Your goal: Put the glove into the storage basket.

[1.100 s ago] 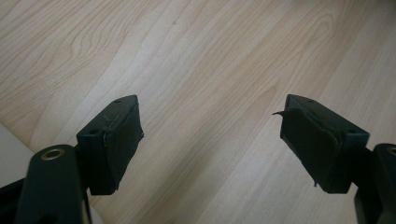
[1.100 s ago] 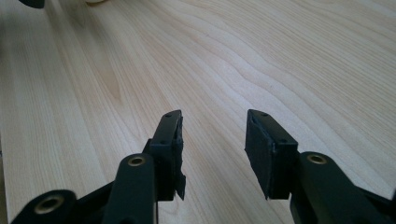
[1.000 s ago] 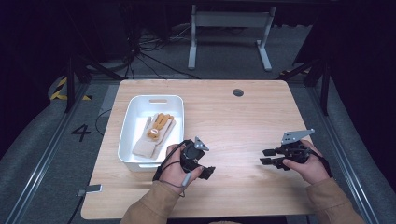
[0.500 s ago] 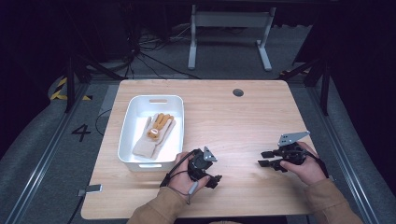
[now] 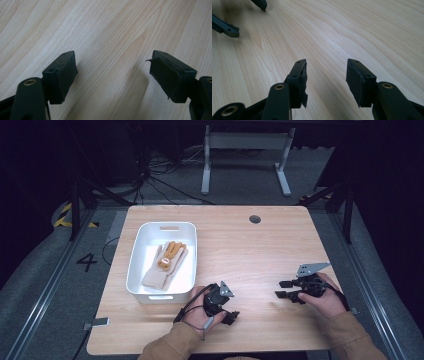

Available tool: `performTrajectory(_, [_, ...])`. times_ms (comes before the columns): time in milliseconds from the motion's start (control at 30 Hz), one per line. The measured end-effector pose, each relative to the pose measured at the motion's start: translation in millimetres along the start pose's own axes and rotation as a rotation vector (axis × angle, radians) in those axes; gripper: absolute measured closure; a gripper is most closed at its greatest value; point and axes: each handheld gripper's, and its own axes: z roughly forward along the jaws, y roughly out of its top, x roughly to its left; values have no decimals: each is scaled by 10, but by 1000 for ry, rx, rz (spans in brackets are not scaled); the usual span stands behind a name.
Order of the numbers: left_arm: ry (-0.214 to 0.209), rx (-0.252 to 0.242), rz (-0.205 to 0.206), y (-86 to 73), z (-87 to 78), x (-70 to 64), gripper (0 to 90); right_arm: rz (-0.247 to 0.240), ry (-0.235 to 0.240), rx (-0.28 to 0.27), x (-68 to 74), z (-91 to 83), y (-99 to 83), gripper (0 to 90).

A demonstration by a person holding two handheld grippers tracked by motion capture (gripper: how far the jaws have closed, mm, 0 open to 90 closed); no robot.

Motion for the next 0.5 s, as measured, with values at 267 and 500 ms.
performTrajectory(267, [-39,33,-10,15,-30,12,224,-4,-14,-2,-1,19,-2,484])
performTrajectory(500, [-18,40,2,-2,-48,23,222,-3,-17,-3,-7,32,9,475])
